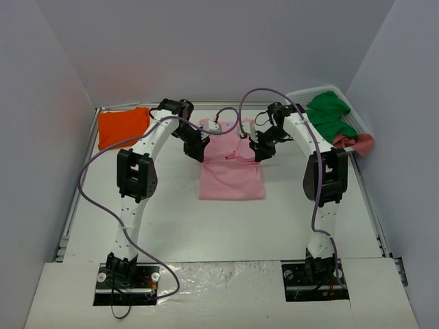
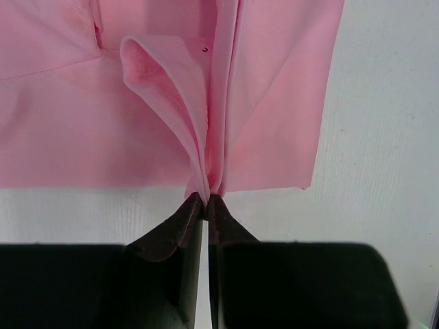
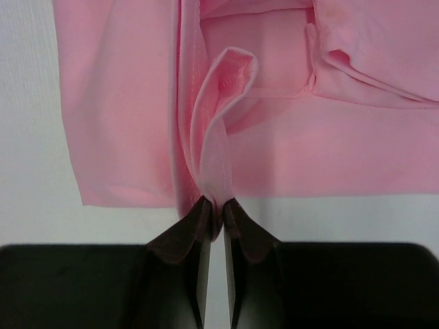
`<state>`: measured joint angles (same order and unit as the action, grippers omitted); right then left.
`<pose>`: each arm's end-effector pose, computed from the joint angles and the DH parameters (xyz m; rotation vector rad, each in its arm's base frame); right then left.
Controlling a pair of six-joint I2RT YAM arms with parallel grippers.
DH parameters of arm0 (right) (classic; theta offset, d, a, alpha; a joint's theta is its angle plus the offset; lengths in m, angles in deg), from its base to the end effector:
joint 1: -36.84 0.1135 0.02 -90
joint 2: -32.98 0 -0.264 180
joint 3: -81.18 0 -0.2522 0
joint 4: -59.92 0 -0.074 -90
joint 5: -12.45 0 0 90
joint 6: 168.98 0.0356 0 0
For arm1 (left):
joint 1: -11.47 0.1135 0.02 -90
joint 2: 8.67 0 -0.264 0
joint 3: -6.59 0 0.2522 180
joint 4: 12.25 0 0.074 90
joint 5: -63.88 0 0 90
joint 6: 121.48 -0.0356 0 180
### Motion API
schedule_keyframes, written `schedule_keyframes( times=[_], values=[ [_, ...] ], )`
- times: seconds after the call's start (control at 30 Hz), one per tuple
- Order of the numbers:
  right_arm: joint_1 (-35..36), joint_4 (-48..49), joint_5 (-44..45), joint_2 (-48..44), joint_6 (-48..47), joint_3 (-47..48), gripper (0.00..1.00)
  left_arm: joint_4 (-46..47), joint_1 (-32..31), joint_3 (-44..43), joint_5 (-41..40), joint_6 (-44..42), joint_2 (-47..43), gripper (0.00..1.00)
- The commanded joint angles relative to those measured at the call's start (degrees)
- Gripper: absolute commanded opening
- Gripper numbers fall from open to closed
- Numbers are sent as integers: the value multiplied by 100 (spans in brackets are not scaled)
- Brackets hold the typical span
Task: Fold and stack the t-shirts
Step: Fold the folded rectangular tshirt in 1/3 of the way
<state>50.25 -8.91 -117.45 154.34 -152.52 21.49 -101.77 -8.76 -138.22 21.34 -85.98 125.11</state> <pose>0.4270 0.1253 0.2392 -1.7959 1.6654 0.5506 0.4317 -0.1871 0.2563 1.6299 1.9492 -0.9909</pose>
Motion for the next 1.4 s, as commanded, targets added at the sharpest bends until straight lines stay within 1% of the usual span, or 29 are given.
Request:
schedule_keyframes(
  times=[0.0,0.03,0.07,0.1,0.17,0.2,0.23,0.27,0.3,0.37,0.4,0.5,0.6,0.63,0.67,0.7,0.73,0.77,0.8,0.83,0.93,0.97,1.0,1.03,1.1,1.13,1.23,1.3,1.37],
  values=[
    [-49,-241,-150,186,6,288,10,-1810,19,-325,114,-175,17,5],
    [-58,-241,-167,230,15,332,12,-1775,19,-360,88,-166,43,12],
    [-58,-259,-176,361,15,384,18,-1731,19,-404,27,-157,122,22],
    [-58,-250,-159,458,-3,585,39,-1426,36,-457,-35,17,175,31],
    [-119,-241,-150,878,93,945,54,-1231,115,-649,-62,132,376,31],
    [-163,-232,-176,1028,259,1382,59,-1143,194,-1042,-70,281,456,44],
    [-198,-241,-202,1169,348,1587,61,-1012,247,-1211,-114,439,578,50],
    [-242,-224,-220,1362,410,1772,64,-862,300,-1361,-132,571,614,54],
    [-251,-198,-220,1407,524,2035,72,-600,379,-1597,-219,781,615,55],
    [-251,-136,-185,1426,594,2195,77,-396,423,-1748,-499,906,536,57],
    [-251,3,-150,1391,682,2230,80,-221,449,-1784,-571,1037,466,60],
    [-251,84,-141,1145,885,2266,85,-27,467,-1557,-572,1222,53,62],
    [-242,154,-237,654,946,1837,90,35,441,-733,-448,1127,-596,67],
    [-234,215,-264,313,955,1635,91,158,397,-373,-457,1100,-1077,68],
    [-225,294,-255,118,1016,1181,92,611,362,518,-579,1082,-1369,67],
    [-199,530,-238,-76,1095,924,92,929,318,1040,-711,1186,-1667,67],
    [-181,654,-168,-452,1313,416,93,1263,205,2029,-825,1231,-2262,67],
    [-155,786,-106,-638,1446,211,93,1823,117,2465,-983,1266,-2538,68],
    [-76,996,7,-788,1613,26,93,2029,29,2852,-1376,1371,-3010,67],
    [-14,1111,444,-1033,2197,-236,93,2405,-155,3526,-1537,1389,-3198,69],
    [92,1358,1000,-1280,2992,-449,94,3031,-332,4444,-2056,1653,-3893,84],
    [83,1654,1237,-1525,3456,-781,100,3442,-385,4969,-2196,1775,-4190,93],
    [74,1857,1335,-1528,3599,-1028,100,3611,-403,5192,-2197,1828,-4193,97],
    [83,2120,1510,-1867,3792,-1317,100,3796,-420,5368,-2319,1916,-4428,95],
    [153,2735,1984,-2159,4161,-2010,100,4034,-420,5693,-2347,1996,-4570,94],
    [153,2886,2151,-2361,4311,-2162,100,4139,-447,5773,-2521,2057,-4675,94],
    [171,3028,2653,-2564,4523,-2496,100,4395,-464,5984,-2636,2268,-4816,95],
    [188,3335,2925,-2766,4559,-2751,100,4456,-473,6073,-2575,2364,-4878,94],
    [197,3677,3417,-3126,4646,-3112,100,4614,-482,6222,-2636,2566,-5001,94]
  ],
)
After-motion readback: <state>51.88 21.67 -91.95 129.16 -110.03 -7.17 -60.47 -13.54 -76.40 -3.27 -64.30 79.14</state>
